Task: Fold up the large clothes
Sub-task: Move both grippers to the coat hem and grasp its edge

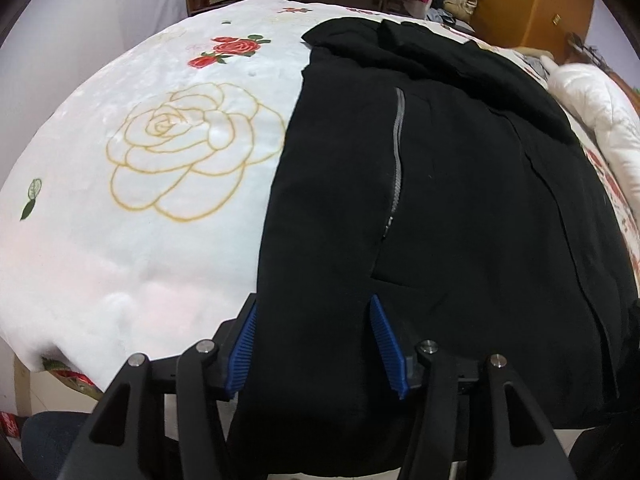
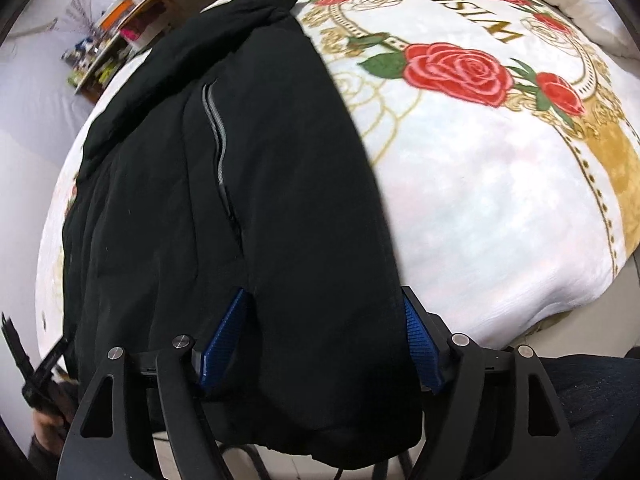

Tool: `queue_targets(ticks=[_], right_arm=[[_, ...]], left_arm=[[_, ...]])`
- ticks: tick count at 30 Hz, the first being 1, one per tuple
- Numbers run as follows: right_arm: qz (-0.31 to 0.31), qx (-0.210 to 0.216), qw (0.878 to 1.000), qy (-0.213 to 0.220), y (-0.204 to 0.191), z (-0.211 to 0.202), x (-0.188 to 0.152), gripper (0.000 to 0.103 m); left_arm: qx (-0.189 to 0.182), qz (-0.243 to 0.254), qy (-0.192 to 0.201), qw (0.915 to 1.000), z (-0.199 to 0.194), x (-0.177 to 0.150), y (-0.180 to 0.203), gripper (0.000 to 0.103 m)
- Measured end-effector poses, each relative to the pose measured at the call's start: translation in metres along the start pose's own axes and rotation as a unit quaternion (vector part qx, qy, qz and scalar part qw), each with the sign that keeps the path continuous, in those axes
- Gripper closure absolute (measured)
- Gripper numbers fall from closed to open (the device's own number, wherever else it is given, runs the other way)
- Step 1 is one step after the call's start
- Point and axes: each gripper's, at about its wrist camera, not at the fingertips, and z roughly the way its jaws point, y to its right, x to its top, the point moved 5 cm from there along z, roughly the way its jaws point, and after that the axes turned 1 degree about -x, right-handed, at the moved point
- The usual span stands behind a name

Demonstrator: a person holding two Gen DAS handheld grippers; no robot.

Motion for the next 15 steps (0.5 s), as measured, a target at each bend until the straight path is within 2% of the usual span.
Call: queue_targets(ticks=[4,5,9,11,15], right_arm=[[-0.005,-0.005,1.0,-0.01,-0.002,0.002,0.001,0.03],[-0.005,-0.004,1.0,-0.012,-0.002,0.002,0.001,0.034],[-0.016,0.019,1.0,-0.004,-0.011,-0.005,0.0,0.068],[-0.033,0.018,0.999,0.004,-0.018,-0.011,0.001,0.074],[-0.031,0.044,0.998,0.022,-0.021,-0.027,0.005,0.078]], left_arm=[[0.012,0.011,0.0,0.9999,0.001,0.001,0.002,0.047],[0.014,0.014,0.0,0.9998,0.001,0.001,0.003,0.05],[0.021,0.028,0.003,0.9994,-0.002,0.002,0.007,0.073],[0.025,0.034,0.009,0.9991,-0.007,0.004,0.008,0.087],[0.008,0.028,0.026,0.9992,-0.025,0.01,0.007,0.089]])
